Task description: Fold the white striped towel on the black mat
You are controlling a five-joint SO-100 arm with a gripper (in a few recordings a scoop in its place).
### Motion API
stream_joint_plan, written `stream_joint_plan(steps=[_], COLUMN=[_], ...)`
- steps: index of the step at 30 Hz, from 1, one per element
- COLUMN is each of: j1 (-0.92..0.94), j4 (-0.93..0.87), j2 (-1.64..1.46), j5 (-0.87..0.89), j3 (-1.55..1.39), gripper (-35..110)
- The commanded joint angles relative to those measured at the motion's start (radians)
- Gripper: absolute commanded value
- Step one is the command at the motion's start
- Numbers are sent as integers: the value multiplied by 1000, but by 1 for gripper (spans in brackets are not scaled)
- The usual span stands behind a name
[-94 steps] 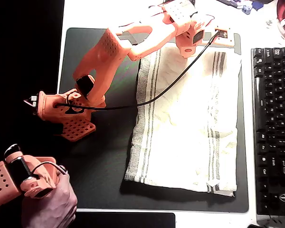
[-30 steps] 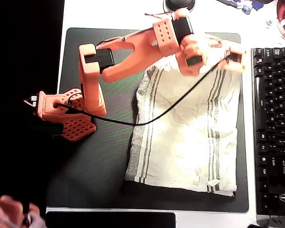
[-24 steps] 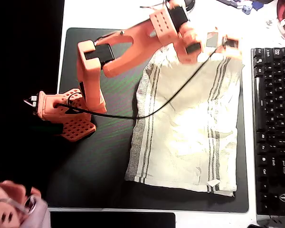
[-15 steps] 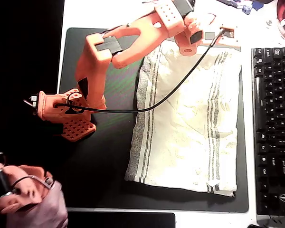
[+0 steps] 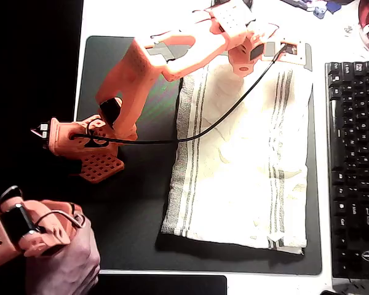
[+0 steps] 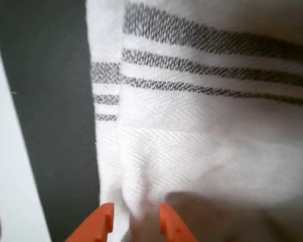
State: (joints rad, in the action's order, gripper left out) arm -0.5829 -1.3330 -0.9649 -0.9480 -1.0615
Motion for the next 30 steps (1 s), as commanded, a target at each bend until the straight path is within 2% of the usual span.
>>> stream_joint_plan(steps=[1,19,30], j1=[-32,-35,-44], j4=[-44,-135,-61], j2=[-15,140,241], j5=[21,21,12], j3=[117,258,275], gripper=[15,19,18])
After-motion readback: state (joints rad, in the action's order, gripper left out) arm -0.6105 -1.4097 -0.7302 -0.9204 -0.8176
